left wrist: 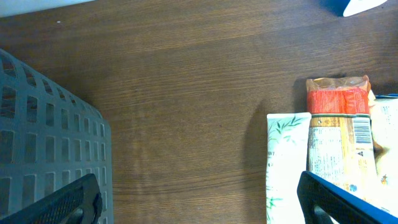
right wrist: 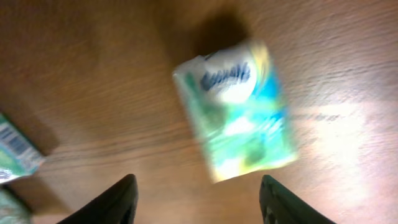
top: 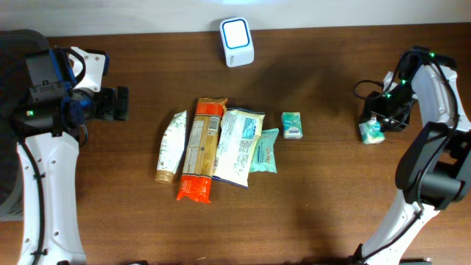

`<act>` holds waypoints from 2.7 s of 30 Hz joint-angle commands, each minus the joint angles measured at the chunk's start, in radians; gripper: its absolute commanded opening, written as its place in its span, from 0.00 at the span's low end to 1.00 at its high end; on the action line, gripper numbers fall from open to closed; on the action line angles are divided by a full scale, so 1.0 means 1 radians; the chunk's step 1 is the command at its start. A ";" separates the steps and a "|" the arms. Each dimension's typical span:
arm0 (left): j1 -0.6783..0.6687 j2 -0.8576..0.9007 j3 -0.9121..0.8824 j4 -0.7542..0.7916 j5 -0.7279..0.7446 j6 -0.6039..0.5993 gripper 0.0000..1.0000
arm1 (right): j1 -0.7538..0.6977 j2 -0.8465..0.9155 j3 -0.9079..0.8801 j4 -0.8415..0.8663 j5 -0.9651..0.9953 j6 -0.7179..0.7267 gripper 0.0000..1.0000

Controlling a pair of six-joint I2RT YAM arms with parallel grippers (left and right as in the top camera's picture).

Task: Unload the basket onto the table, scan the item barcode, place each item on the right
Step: 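Move the tissue pack right and place it on the table, then grasp the second green tissue pack with the right gripper and lift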

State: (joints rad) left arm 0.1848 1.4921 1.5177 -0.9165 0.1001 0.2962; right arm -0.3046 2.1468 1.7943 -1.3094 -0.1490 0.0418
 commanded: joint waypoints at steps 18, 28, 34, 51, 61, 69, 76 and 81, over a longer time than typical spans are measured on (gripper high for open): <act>0.003 -0.017 0.005 0.002 0.007 0.012 0.99 | 0.601 -0.012 -0.027 0.170 -0.140 0.170 0.04; 0.003 -0.017 0.005 0.002 0.007 0.012 0.99 | 0.586 -0.012 -0.174 0.307 -0.087 0.216 0.04; 0.003 -0.017 0.005 0.002 0.007 0.012 0.99 | 0.533 -0.012 -0.186 0.393 -0.057 0.224 0.04; 0.003 -0.017 0.005 0.002 0.007 0.012 0.99 | 0.285 -0.014 -0.089 0.283 -0.011 0.172 0.04; 0.003 -0.017 0.005 0.002 0.007 0.012 0.99 | 0.399 -0.010 -0.090 0.414 -0.123 0.152 0.38; 0.003 -0.017 0.005 0.002 0.007 0.012 0.99 | 0.470 0.053 -0.091 0.392 -0.048 0.210 0.37; 0.003 -0.017 0.005 0.002 0.007 0.012 0.99 | 0.440 0.053 -0.066 0.254 -0.038 0.155 0.38; 0.003 -0.017 0.005 0.002 0.007 0.012 0.99 | 0.425 0.049 0.076 0.035 0.033 0.093 0.39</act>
State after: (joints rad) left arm 0.1848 1.4921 1.5177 -0.9173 0.1005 0.2962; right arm 0.1326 2.1948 1.8008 -1.2068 -0.1909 0.1696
